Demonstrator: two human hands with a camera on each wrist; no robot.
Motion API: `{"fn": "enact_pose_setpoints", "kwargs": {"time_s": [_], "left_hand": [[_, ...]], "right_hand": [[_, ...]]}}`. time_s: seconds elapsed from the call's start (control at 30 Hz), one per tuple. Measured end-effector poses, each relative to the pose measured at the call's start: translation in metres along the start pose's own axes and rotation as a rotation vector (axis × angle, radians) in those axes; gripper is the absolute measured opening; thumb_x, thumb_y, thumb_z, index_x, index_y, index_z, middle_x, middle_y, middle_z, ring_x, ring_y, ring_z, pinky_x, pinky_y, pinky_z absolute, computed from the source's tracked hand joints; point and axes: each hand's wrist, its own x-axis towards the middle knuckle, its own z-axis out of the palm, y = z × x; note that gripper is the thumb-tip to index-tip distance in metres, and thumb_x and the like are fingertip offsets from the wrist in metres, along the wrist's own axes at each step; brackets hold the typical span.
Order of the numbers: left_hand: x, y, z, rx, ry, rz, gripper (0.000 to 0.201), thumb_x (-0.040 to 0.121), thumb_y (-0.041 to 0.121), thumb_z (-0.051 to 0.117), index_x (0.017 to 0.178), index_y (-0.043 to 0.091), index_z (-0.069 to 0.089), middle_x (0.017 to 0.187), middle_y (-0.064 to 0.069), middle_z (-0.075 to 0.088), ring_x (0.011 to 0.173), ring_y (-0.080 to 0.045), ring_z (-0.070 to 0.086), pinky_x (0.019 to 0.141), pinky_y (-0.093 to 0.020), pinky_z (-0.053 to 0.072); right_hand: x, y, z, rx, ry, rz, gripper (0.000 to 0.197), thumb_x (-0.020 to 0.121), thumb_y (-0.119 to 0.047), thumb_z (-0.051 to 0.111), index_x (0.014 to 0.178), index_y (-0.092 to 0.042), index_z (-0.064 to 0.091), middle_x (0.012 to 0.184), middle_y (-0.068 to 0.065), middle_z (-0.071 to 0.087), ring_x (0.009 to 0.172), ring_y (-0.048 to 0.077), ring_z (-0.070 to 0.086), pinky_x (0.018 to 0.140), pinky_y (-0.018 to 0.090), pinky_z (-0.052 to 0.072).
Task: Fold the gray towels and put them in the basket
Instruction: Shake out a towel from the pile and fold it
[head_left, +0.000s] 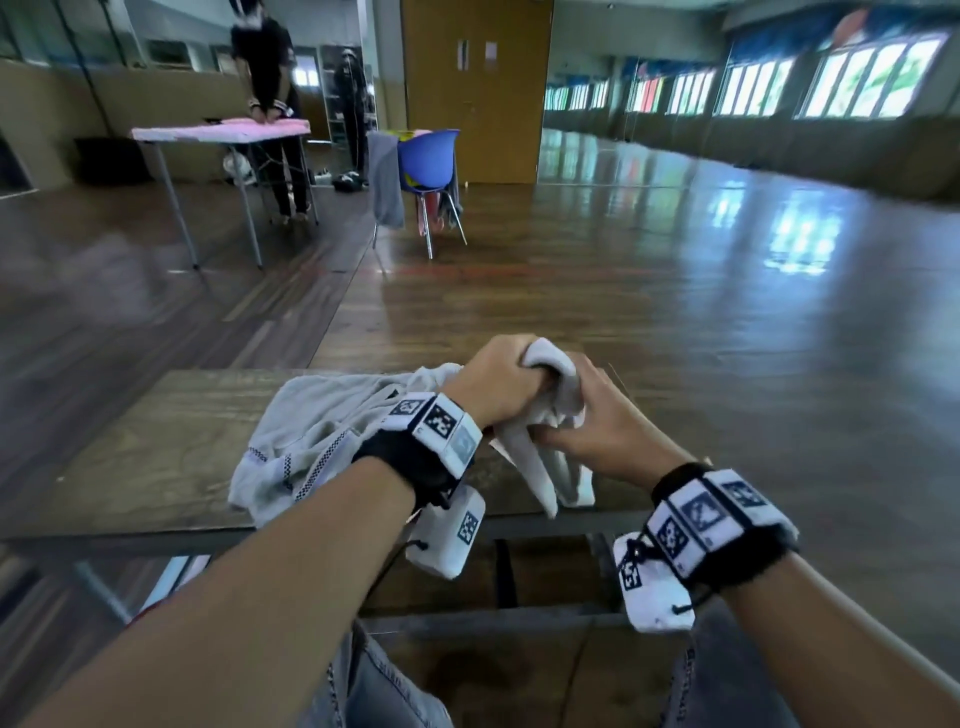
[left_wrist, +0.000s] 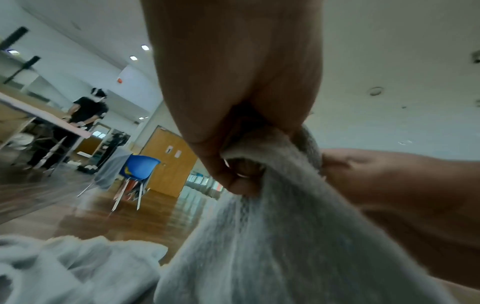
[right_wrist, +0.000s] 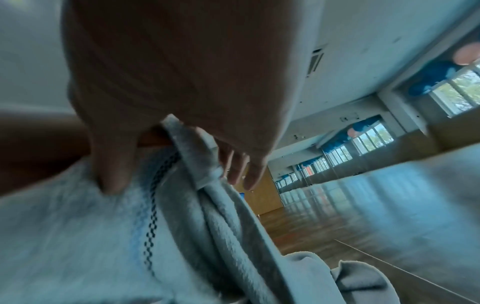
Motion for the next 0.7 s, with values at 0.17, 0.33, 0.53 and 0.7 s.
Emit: {"fn": "enact_pose_setpoints", "kwargs": {"time_s": [0.17, 0.33, 0.53, 0.7], "left_hand": [[0.004, 0.010, -0.008, 0.293, -0.157, 0.045, 0.018, 0.080, 0.006, 0.064, 0.093, 0.018, 0.061, 0.080, 0.004, 0.065, 0.073, -0.012, 0.060, 0.066, -0.027, 0.044], [0.003, 0.007, -0.036, 0.338, 0.126, 0.021, 0.016, 0.074, 0.019, 0.062, 0.087, 0.020, 0.073, 0.084, -0.002, 0.073, 0.084, -0.023, 0.069, 0.072, -0.029, 0.051], [-0.005, 0.020, -0.029, 0.232, 0.255, 0.064, 0.011, 0.085, 0.021, 0.061, 0.079, 0.015, 0.068, 0.077, -0.003, 0.070, 0.082, -0.028, 0.066, 0.066, -0.031, 0.044], [-0.012, 0.034, -0.016, 0.281, 0.169, 0.104, 0.012, 0.086, 0.013, 0.054, 0.083, 0.012, 0.066, 0.080, -0.007, 0.069, 0.083, -0.032, 0.062, 0.071, -0.036, 0.049]], "right_hand": [[-0.004, -0.002, -0.021, -0.215, 0.225, 0.085, 0.025, 0.076, -0.021, 0.053, 0.097, -0.028, 0.066, 0.097, 0.001, 0.069, 0.092, 0.023, 0.065, 0.074, 0.037, 0.052], [-0.013, -0.012, -0.062, -0.321, 0.349, 0.117, 0.018, 0.079, -0.030, 0.051, 0.093, -0.031, 0.063, 0.091, -0.004, 0.071, 0.090, 0.027, 0.065, 0.078, 0.046, 0.055], [-0.025, -0.018, -0.066, -0.354, 0.416, 0.050, 0.015, 0.077, -0.026, 0.058, 0.091, -0.032, 0.055, 0.081, -0.011, 0.068, 0.080, 0.021, 0.065, 0.070, 0.042, 0.055], [-0.023, -0.019, -0.036, -0.225, 0.409, 0.007, 0.011, 0.083, -0.019, 0.054, 0.087, -0.029, 0.050, 0.074, -0.008, 0.062, 0.068, 0.011, 0.058, 0.054, 0.027, 0.040]]}}
